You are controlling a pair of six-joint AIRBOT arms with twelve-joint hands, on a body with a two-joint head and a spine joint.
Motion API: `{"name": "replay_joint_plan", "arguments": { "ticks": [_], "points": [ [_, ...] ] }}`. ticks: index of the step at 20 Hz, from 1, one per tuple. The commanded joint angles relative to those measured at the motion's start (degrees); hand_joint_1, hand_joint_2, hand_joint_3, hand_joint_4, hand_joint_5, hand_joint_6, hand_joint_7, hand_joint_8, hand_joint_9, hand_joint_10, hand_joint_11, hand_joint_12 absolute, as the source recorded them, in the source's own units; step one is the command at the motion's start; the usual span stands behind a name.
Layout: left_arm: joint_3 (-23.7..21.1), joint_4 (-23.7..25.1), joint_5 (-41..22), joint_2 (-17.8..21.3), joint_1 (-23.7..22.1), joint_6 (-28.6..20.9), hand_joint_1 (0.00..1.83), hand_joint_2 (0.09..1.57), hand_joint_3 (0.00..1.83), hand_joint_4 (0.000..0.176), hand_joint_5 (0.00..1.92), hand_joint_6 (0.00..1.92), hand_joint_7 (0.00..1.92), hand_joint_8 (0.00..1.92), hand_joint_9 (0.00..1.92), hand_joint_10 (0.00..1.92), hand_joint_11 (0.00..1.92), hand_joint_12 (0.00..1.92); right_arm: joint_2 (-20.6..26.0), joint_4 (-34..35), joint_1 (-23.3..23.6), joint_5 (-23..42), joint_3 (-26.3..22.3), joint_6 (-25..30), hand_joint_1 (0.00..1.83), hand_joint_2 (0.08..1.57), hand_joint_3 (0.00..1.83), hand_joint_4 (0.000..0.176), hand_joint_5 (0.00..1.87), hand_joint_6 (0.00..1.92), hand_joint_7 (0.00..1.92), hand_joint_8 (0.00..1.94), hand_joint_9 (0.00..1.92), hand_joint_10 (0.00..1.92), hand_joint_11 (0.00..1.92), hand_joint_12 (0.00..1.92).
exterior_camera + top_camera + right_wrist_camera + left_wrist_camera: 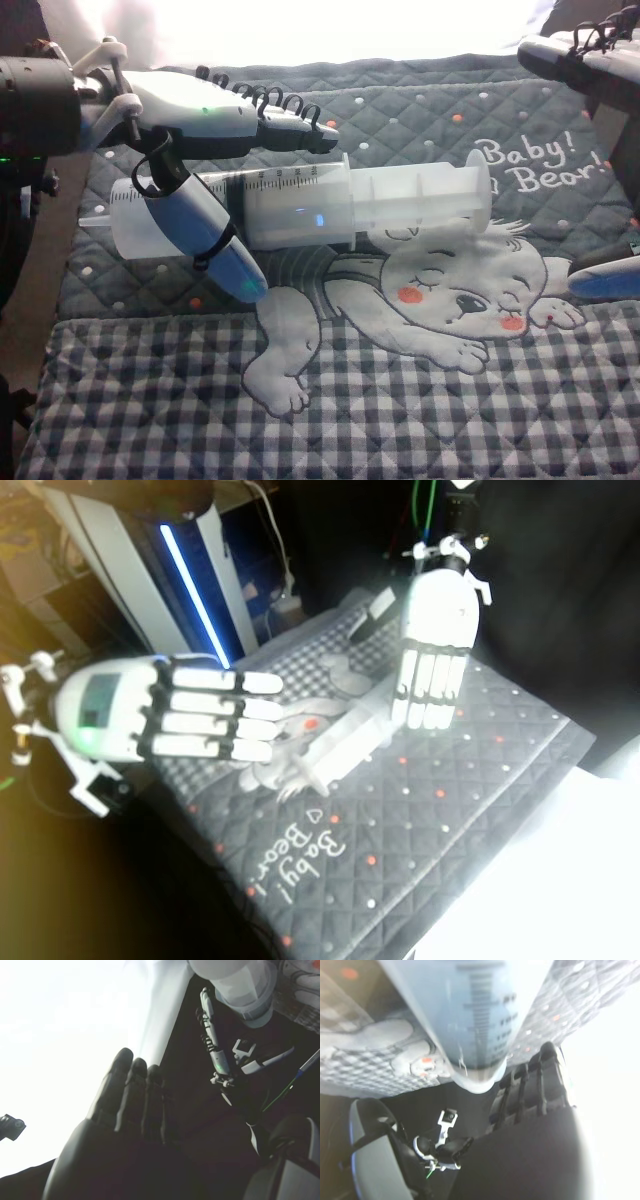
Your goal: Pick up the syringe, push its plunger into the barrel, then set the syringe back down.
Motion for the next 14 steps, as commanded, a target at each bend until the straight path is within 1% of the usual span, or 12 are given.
{"name": "replay_joint_plan", "arguments": {
  "ticks": [1, 2, 3, 4, 5, 6, 7, 10, 11, 12, 13, 14],
  "points": [
    [0.3, -1.3, 0.5, -0.4, -0.3, -0.2, 0.65, 0.64, 0.00, 0.000, 0.00, 0.00, 0.04, 0.00, 0.03, 0.00, 0.08, 0.05, 0.2, 1.7, 0.4, 7.0, 0.0, 0.0, 0.62, 0.75, 0.00, 0.008, 0.12, 0.00, 0.25, 0.00, 0.21, 0.00, 0.13, 0.26],
    [0.7, -1.3, 0.6, -0.9, 0.1, -0.4, 0.66, 0.65, 0.00, 0.000, 0.03, 0.01, 0.07, 0.01, 0.06, 0.01, 0.10, 0.06, 0.2, 1.7, 0.4, 7.0, 0.0, 0.0, 0.62, 0.76, 0.00, 0.002, 0.12, 0.00, 0.24, 0.00, 0.21, 0.00, 0.14, 0.26],
    [1.1, -1.2, 0.8, -1.4, 0.5, -0.5, 0.64, 0.64, 0.00, 0.000, 0.02, 0.00, 0.06, 0.01, 0.05, 0.01, 0.09, 0.06, 0.2, 1.7, 0.4, 7.0, 0.0, 0.0, 0.62, 0.76, 0.00, 0.002, 0.12, 0.00, 0.25, 0.00, 0.22, 0.00, 0.15, 0.26],
    [1.5, -0.1, 0.9, -1.8, 0.6, -1.6, 0.66, 0.64, 0.00, 0.000, 0.02, 0.00, 0.06, 0.01, 0.05, 0.01, 0.08, 0.05, 0.2, 1.7, 0.4, 7.0, 0.0, 0.0, 0.63, 0.76, 0.00, 0.002, 0.12, 0.00, 0.24, 0.00, 0.21, 0.00, 0.13, 0.25],
    [1.7, 0.5, 0.9, -2.0, 0.7, -2.1, 0.67, 0.64, 0.00, 0.000, 0.02, 0.01, 0.07, 0.01, 0.05, 0.01, 0.09, 0.06, 0.2, 1.7, 0.4, 7.0, 0.0, 0.0, 0.63, 0.76, 0.00, 0.014, 0.12, 0.00, 0.24, 0.00, 0.21, 0.00, 0.13, 0.25],
    [2.0, 0.9, 1.0, -2.4, 1.1, -2.4, 0.73, 0.64, 0.00, 0.000, 0.04, 0.01, 0.08, 0.01, 0.07, 0.01, 0.10, 0.07, 0.2, 1.7, 0.4, 7.0, 0.0, 0.0, 0.62, 0.77, 0.00, 0.005, 0.13, 0.00, 0.25, 0.00, 0.21, 0.00, 0.14, 0.25],
    [2.2, 1.1, 1.2, -2.6, 1.2, -2.4, 0.70, 0.66, 0.01, 0.000, 0.03, 0.01, 0.09, 0.01, 0.08, 0.01, 0.10, 0.07, 0.2, 1.7, 0.4, 7.0, 0.0, 0.0, 0.62, 0.76, 0.00, 0.000, 0.12, 0.00, 0.26, 0.00, 0.21, 0.00, 0.13, 0.25],
    [2.8, 1.8, 1.7, -3.3, 1.3, -2.5, 0.71, 0.67, 0.01, 0.000, 0.04, 0.01, 0.09, 0.01, 0.08, 0.01, 0.09, 0.07, 0.2, 1.7, 0.4, 7.0, -0.1, 0.0, 0.65, 0.78, 0.01, 0.000, 0.11, 0.00, 0.24, 0.00, 0.19, 0.00, 0.11, 0.24],
    [3.1, 3.1, 1.9, -3.6, 1.3, -3.6, 0.71, 0.67, 0.01, 0.000, 0.04, 0.01, 0.09, 0.01, 0.07, 0.01, 0.07, 0.06, 0.2, 1.7, 0.4, 7.0, -0.1, 0.0, 0.66, 0.78, 0.01, 0.000, 0.11, 0.00, 0.23, 0.00, 0.18, 0.00, 0.10, 0.23],
    [3.3, 3.9, 2.0, -3.7, 1.3, -4.1, 0.75, 0.67, 0.01, 0.000, 0.05, 0.01, 0.10, 0.01, 0.09, 0.01, 0.09, 0.07, 0.2, 1.7, 0.4, 7.0, -0.1, 0.0, 0.64, 0.78, 0.00, 0.000, 0.11, 0.00, 0.23, 0.00, 0.18, 0.00, 0.11, 0.23],
    [3.7, 4.0, 2.0, -3.9, 1.3, -4.3, 0.84, 0.70, 0.01, 0.000, 0.02, 0.01, 0.05, 0.00, 0.03, 0.00, 0.02, 0.05, 0.2, 1.7, 0.4, 7.0, -0.1, 0.0, 0.63, 0.77, 0.00, 0.000, 0.11, 0.00, 0.23, 0.00, 0.20, 0.01, 0.12, 0.24],
    [3.8, 3.9, 2.0, -3.9, 1.3, -4.4, 0.84, 0.70, 0.01, 0.000, 0.02, 0.01, 0.05, 0.00, 0.03, 0.00, 0.02, 0.05, 0.2, 1.7, 0.4, 7.0, -0.1, 0.0, 0.63, 0.77, 0.00, 0.000, 0.11, 0.00, 0.23, 0.00, 0.20, 0.01, 0.12, 0.24]
  ]
}}
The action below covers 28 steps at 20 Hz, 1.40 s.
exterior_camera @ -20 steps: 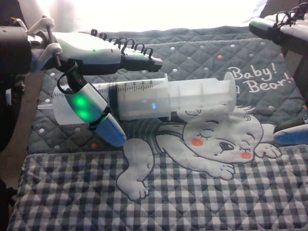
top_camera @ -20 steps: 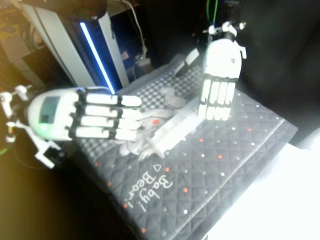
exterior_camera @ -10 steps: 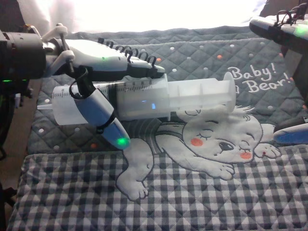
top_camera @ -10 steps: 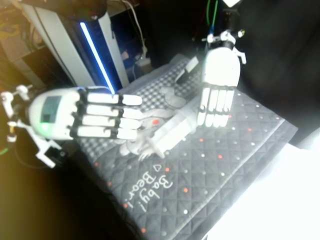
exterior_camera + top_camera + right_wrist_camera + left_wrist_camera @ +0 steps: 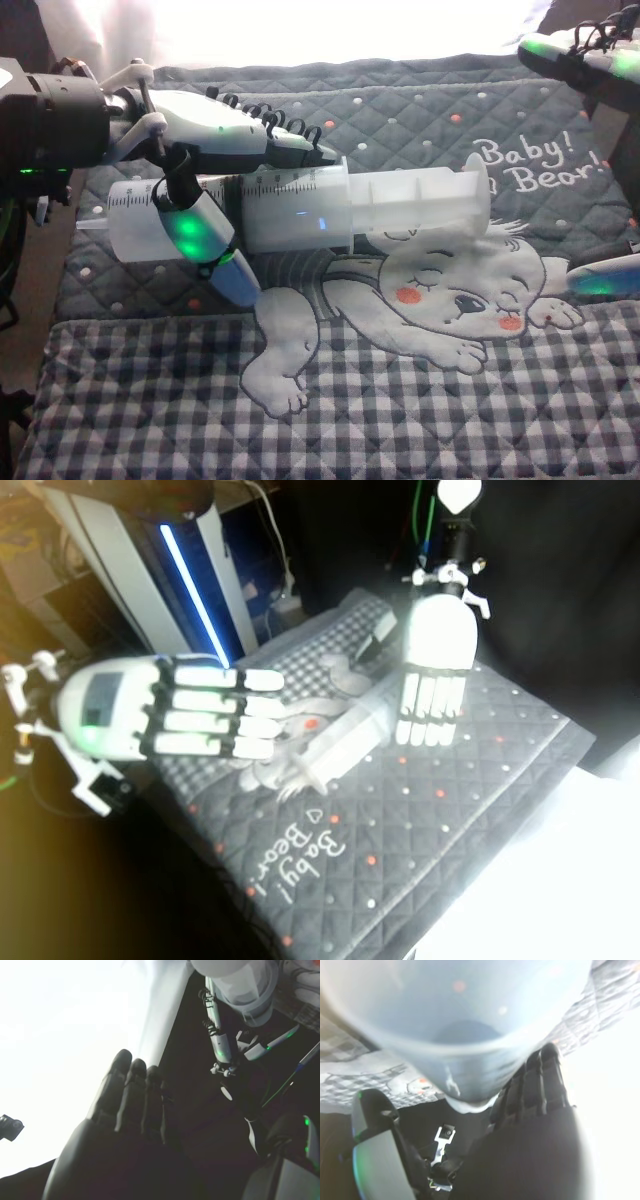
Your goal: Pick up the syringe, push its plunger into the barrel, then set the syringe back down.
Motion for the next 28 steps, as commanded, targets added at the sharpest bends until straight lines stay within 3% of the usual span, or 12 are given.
{"name": "replay_joint_plan", "arguments": {
  "ticks": [1, 6, 10, 11, 16, 17, 18, 20, 21, 22, 26, 28],
  "points": [
    [0.4, -1.3, 0.7, -0.2, -0.3, -0.3, 0.74, 0.69, 0.01, 0.000, 0.00, 0.00, 0.04, 0.00, 0.03, 0.00, 0.05, 0.06, 0.3, 1.5, 0.4, 7.0, -0.1, 0.0, 0.63, 0.76, 0.00, 0.000, 0.11, 0.00, 0.23, 0.00, 0.20, 0.00, 0.13, 0.25],
    [1.0, -2.1, 0.7, -0.7, 0.3, -0.3, 0.91, 0.75, 0.01, 0.000, 0.23, 0.02, 0.28, 0.02, 0.28, 0.02, 0.27, 0.16, 0.3, 1.5, 0.3, 7.0, -0.1, 0.0, 0.63, 0.78, 0.00, 0.000, 0.13, 0.01, 0.27, 0.01, 0.21, 0.01, 0.12, 0.25],
    [1.2, -1.8, 1.2, -0.8, 0.5, -0.3, 1.21, 0.94, 0.00, 0.000, 0.81, 0.03, 0.94, 0.05, 0.96, 0.10, 0.58, 0.95, 0.3, 1.5, 0.3, 7.0, -0.1, 0.1, 0.64, 0.77, 0.00, 0.000, 0.15, 0.01, 0.29, 0.01, 0.23, 0.01, 0.13, 0.25],
    [1.1, -1.5, 1.4, -0.8, 0.5, -0.3, 1.38, 1.04, 0.00, 0.000, 1.00, 0.67, 1.13, 0.74, 1.17, 0.78, 0.91, 1.19, 0.3, 1.5, 0.3, 7.0, -0.1, 0.1, 0.66, 0.78, 0.00, 0.000, 0.15, 0.01, 0.29, 0.01, 0.23, 0.01, 0.14, 0.26],
    [1.1, -1.8, 2.1, -0.8, 0.5, -0.3, 1.40, 1.05, 0.00, 0.000, 1.01, 0.73, 1.09, 0.84, 1.12, 1.01, 0.97, 1.29, 0.3, 1.5, 0.3, 7.1, -0.3, 0.1, 0.64, 0.78, 0.00, 0.000, 0.16, 0.00, 0.31, 0.00, 0.25, 0.00, 0.10, 0.41],
    [1.1, -1.8, 2.5, -0.8, 0.5, -0.3, 1.39, 1.07, 0.00, 0.000, 0.98, 0.86, 1.03, 0.91, 1.08, 1.07, 0.95, 1.32, 0.3, 1.5, 0.3, 7.1, -0.3, 0.1, 0.64, 0.76, 0.00, 0.000, 0.15, 0.00, 0.31, 0.00, 0.24, 0.00, 0.06, 0.48],
    [1.2, -1.9, 2.8, -0.8, 0.5, -0.3, 1.47, 1.13, 0.02, 0.000, 0.79, 1.46, 0.82, 1.27, 0.88, 1.28, 0.83, 1.51, 0.3, 1.5, 0.3, 7.1, -0.3, 0.1, 0.62, 0.76, 0.00, 0.000, 0.15, 0.00, 0.29, 0.00, 0.25, 0.01, 0.07, 0.51],
    [1.2, -2.7, 3.3, -0.7, 0.5, 0.5, 1.48, 1.16, 0.03, 0.000, 0.73, 1.72, 0.74, 1.42, 0.80, 1.40, 0.80, 1.65, 0.3, 1.5, 0.3, 7.1, -0.3, 0.1, 0.61, 0.76, 0.00, 0.000, 0.15, 0.00, 0.28, 0.00, 0.25, 0.01, 0.08, 0.52],
    [1.2, -3.7, 3.6, -0.4, 0.4, 1.3, 1.49, 0.98, 0.44, 0.051, 0.72, 1.86, 0.71, 1.55, 0.78, 1.51, 0.80, 1.79, 0.3, 1.5, 0.3, 7.1, -0.3, 0.1, 0.60, 0.76, 0.00, 0.000, 0.16, 0.00, 0.29, 0.00, 0.26, 0.01, 0.10, 0.52],
    [1.3, -5.2, 3.8, -0.1, 0.2, 2.2, 1.62, 0.87, 0.59, 0.051, 0.68, 1.91, 0.74, 1.85, 0.77, 1.57, 0.86, 1.88, 0.3, 1.5, 0.3, 7.1, -0.3, 0.1, 0.61, 0.76, 0.00, 0.000, 0.16, 0.00, 0.29, 0.00, 0.25, 0.00, 0.09, 0.52],
    [1.7, -11.8, 4.2, 0.8, -0.5, 6.6, 1.65, 1.03, 0.08, 0.165, 0.67, 1.92, 0.85, 1.92, 0.98, 1.92, 1.04, 1.92, 0.3, 1.6, 0.3, 7.2, -0.3, 0.1, 0.63, 0.77, 0.01, 0.000, 0.16, 0.00, 0.29, 0.00, 0.24, 0.00, 0.06, 0.50],
    [2.0, -15.7, 4.2, 0.9, -0.5, 9.3, 1.61, 1.05, 0.05, 0.173, 0.61, 1.92, 0.86, 1.92, 1.02, 1.92, 1.10, 1.92, 0.3, 1.6, 0.3, 7.2, -0.3, 0.1, 0.61, 0.76, 0.00, 0.000, 0.17, 0.00, 0.31, 0.01, 0.25, 0.00, 0.07, 0.51]
  ]
}}
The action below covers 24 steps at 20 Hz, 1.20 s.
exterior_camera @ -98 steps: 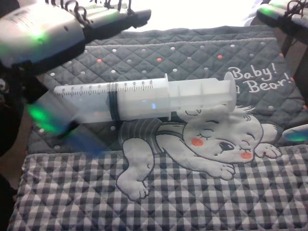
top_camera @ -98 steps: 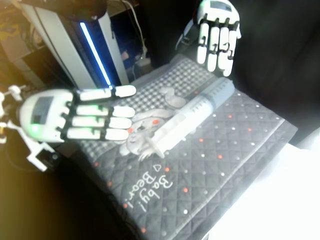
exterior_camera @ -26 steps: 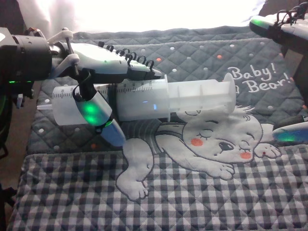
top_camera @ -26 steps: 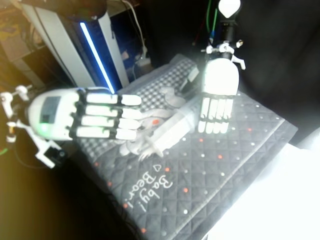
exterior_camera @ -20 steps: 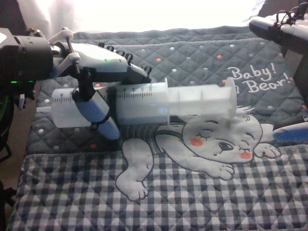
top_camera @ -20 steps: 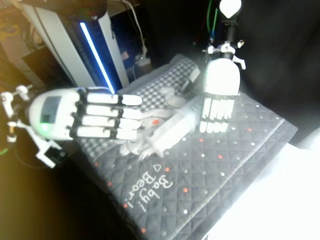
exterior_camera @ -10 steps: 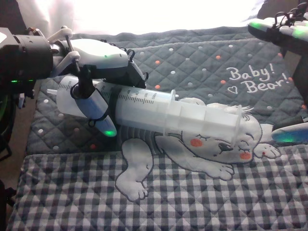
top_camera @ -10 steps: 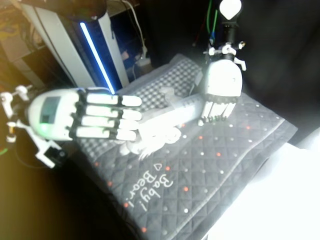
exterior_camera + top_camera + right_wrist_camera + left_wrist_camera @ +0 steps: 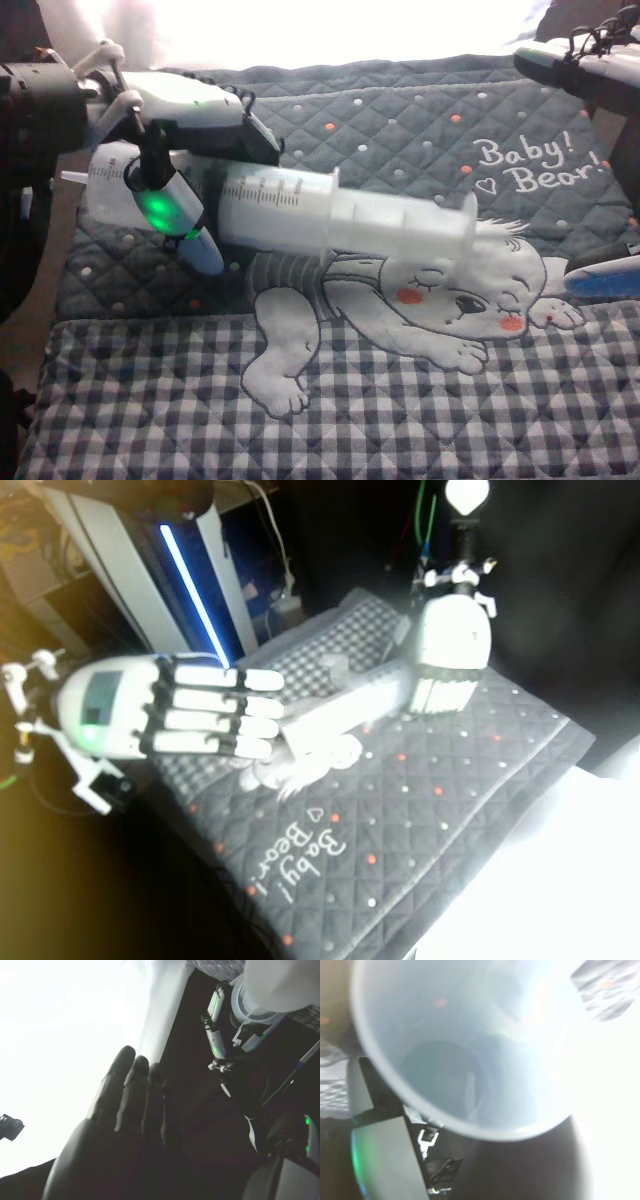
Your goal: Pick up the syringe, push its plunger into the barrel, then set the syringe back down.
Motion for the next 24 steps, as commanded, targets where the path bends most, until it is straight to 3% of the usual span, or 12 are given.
{"name": "replay_joint_plan", "arguments": {
  "ticks": [1, 3, 6, 7, 8, 9, 10, 12, 15, 18, 21, 24],
  "points": [
    [0.2, -3.5, 0.0, 0.3, -1.1, 0.6, 1.64, 1.04, 0.03, 0.154, 0.81, 1.92, 1.09, 1.92, 1.21, 1.92, 1.26, 1.92, 0.4, 1.6, 0.3, 7.2, 0.0, 0.1, 0.60, 0.76, 0.00, 0.000, 0.17, 0.00, 0.31, 0.01, 0.26, 0.01, 0.08, 0.52],
    [0.6, -5.0, -0.2, 0.4, -1.3, 0.7, 1.60, 1.08, 0.04, 0.172, 1.01, 1.92, 1.29, 1.92, 1.36, 1.92, 1.38, 1.92, 0.4, 1.6, 0.3, 7.2, 0.0, 0.1, 0.61, 0.74, 0.00, 0.000, 0.17, 0.01, 0.32, 0.01, 0.27, 0.01, 0.10, 0.52],
    [0.8, -9.1, -0.4, 0.9, -1.5, 3.4, 1.55, 1.13, 0.05, 0.173, 1.14, 1.92, 1.41, 1.92, 1.44, 1.92, 1.35, 1.92, 0.4, 1.6, 0.3, 7.2, 0.0, 0.1, 0.60, 0.74, 0.00, 0.000, 0.17, 0.00, 0.32, 0.01, 0.28, 0.01, 0.11, 0.53],
    [1.0, -10.5, -0.6, 1.1, -1.7, 4.2, 1.51, 1.14, 0.05, 0.148, 1.16, 1.92, 1.39, 1.92, 1.39, 1.92, 1.19, 1.92, 0.4, 1.6, 0.3, 7.2, 0.0, 0.1, 0.63, 0.75, 0.00, 0.000, 0.17, 0.00, 0.31, 0.00, 0.25, 0.00, 0.06, 0.51],
    [1.2, -11.3, -1.0, 1.3, -2.0, 4.2, 1.53, 1.12, 0.04, 0.135, 1.18, 1.92, 1.39, 1.92, 1.40, 1.92, 1.32, 1.92, 0.4, 1.6, 0.3, 7.2, 0.0, 0.1, 0.64, 0.75, 0.00, 0.000, 0.17, 0.00, 0.31, 0.00, 0.25, 0.00, 0.06, 0.51],
    [1.2, -11.9, -1.3, 1.5, -2.1, 4.2, 1.49, 1.14, 0.05, 0.124, 1.19, 1.92, 1.41, 1.92, 1.39, 1.92, 1.26, 1.92, 0.4, 1.7, 0.3, 7.2, 0.0, 0.1, 0.63, 0.75, 0.00, 0.000, 0.17, 0.00, 0.32, 0.00, 0.25, 0.00, 0.06, 0.51],
    [1.2, -14.0, -1.7, 1.7, -2.1, 5.7, 1.48, 1.14, 0.05, 0.048, 1.20, 1.92, 1.42, 1.92, 1.40, 1.92, 1.33, 1.92, 0.3, 1.7, 0.3, 7.2, 0.0, 0.1, 0.63, 0.74, 0.00, 0.000, 0.17, 0.00, 0.32, 0.00, 0.26, 0.01, 0.08, 0.51],
    [1.2, -18.8, -2.7, 2.1, -2.1, 8.8, 1.57, 1.12, 0.05, 0.018, 1.19, 1.92, 1.35, 1.92, 1.40, 1.92, 1.45, 1.92, 0.3, 1.8, 0.3, 7.2, 0.0, 0.1, 0.63, 0.74, 0.00, 0.000, 0.16, 0.00, 0.26, 0.00, 0.24, 0.00, 0.04, 0.56],
    [0.8, -19.7, -3.9, 2.9, -2.7, 9.1, 1.61, 1.11, 0.04, 0.000, 1.22, 1.92, 1.35, 1.92, 1.42, 1.92, 1.47, 1.92, 0.3, 2.9, 0.4, 7.4, 0.5, 0.1, 0.65, 0.77, 0.00, 0.000, 0.14, 0.00, 0.27, 0.00, 0.22, 0.00, 0.02, 0.54],
    [0.7, -21.9, -5.1, 3.7, -3.8, 10.0, 1.67, 1.09, 0.04, 0.000, 1.22, 1.92, 1.38, 1.92, 1.47, 1.92, 1.53, 1.92, 0.3, 5.0, 0.4, 7.6, 1.3, -0.3, 0.73, 0.77, 0.00, 0.000, 0.14, 0.00, 0.26, 0.01, 0.19, 0.00, 0.00, 0.43],
    [0.1, -21.7, -6.1, 4.8, -5.6, 10.1, 1.59, 0.95, 0.41, 0.000, 1.29, 1.92, 1.39, 1.92, 1.46, 1.92, 1.54, 1.92, -0.1, 7.4, 0.4, 7.6, 2.3, -1.0, 0.69, 0.77, 0.00, 0.000, 0.09, 0.00, 0.21, 0.00, 0.15, 0.00, 0.00, 0.25],
    [-0.6, -21.6, -7.5, 5.7, -7.1, 10.1, 1.56, 0.90, 0.52, 0.000, 1.33, 1.92, 1.46, 1.92, 1.53, 1.92, 1.60, 1.92, -1.2, 8.9, 0.4, 7.5, 3.6, -1.0, 0.66, 0.76, 0.00, 0.000, 0.06, 0.00, 0.15, 0.00, 0.13, 0.00, 0.00, 0.17]
  ]
}}
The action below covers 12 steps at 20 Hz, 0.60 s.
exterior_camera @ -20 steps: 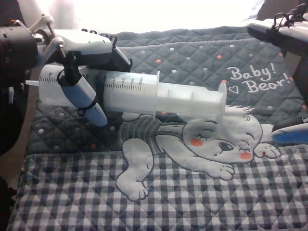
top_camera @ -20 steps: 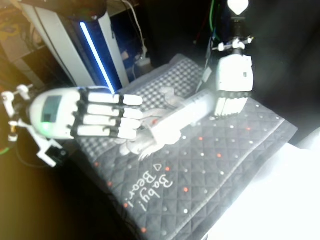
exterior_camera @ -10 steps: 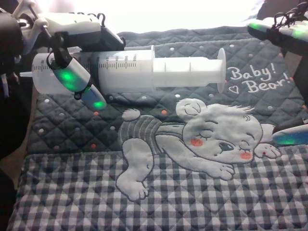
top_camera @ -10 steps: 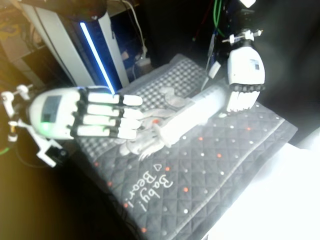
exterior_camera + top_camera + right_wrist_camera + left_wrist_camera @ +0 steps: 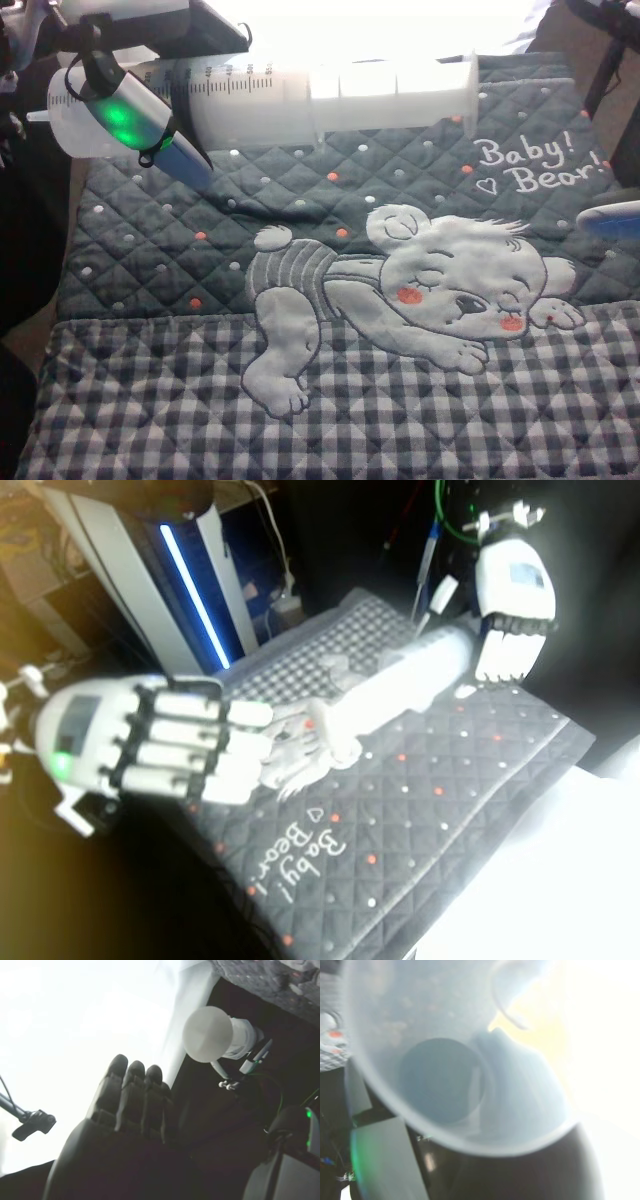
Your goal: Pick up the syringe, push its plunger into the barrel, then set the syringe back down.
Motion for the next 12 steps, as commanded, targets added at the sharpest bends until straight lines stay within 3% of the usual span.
{"name": "replay_joint_plan", "arguments": {
  "ticks": [1, 3, 7, 8, 12],
  "points": [
    [-0.2, -2.8, -3.7, 0.4, -1.7, -0.4, 1.57, 0.85, 0.62, 0.000, 1.35, 1.92, 1.48, 1.92, 1.54, 1.92, 1.61, 1.92, 0.1, 1.5, 0.4, 7.2, 0.4, 0.2, 0.66, 0.75, 0.00, 0.000, 0.06, 0.00, 0.15, 0.00, 0.12, 0.00, 0.00, 0.15],
    [-0.5, -3.0, -4.4, 0.7, -3.1, -0.5, 1.63, 0.72, 0.84, 0.000, 1.39, 1.92, 1.53, 1.92, 1.58, 1.92, 1.64, 1.92, -0.1, 2.0, 0.4, 7.1, 0.7, 0.2, 0.66, 0.75, 0.00, 0.000, 0.06, 0.00, 0.12, 0.00, 0.10, 0.00, 0.00, 0.04],
    [-1.1, -3.1, -5.6, 1.3, -5.2, -0.5, 1.71, 0.57, 1.06, 0.000, 1.42, 1.92, 1.54, 1.92, 1.60, 1.92, 1.66, 1.92, -1.4, 3.2, 0.5, 6.9, 1.9, 0.2, 0.65, 0.70, 0.00, 0.000, 0.05, 0.00, 0.10, 0.00, 0.06, 0.00, 0.00, 0.01],
    [-1.2, -3.1, -5.8, 1.3, -5.4, -0.5, 1.73, 0.53, 1.12, 0.000, 1.45, 1.92, 1.56, 1.92, 1.62, 1.92, 1.68, 1.92, -1.6, 3.4, 0.6, 6.9, 2.1, 0.2, 0.55, 0.71, 0.00, 0.000, 0.05, 0.00, 0.11, 0.01, 0.08, 0.01, 0.04, 0.02],
    [-1.4, -3.3, -6.3, 1.3, -6.2, -0.4, 1.72, 0.59, 1.00, 0.000, 1.43, 1.92, 1.55, 1.92, 1.61, 1.92, 1.67, 1.92, -2.0, 4.0, 0.8, 6.8, 2.5, 0.2, 0.46, 0.74, 0.01, 0.000, 0.06, 0.00, 0.12, 0.01, 0.09, 0.01, 0.05, 0.02]
  ]
}}
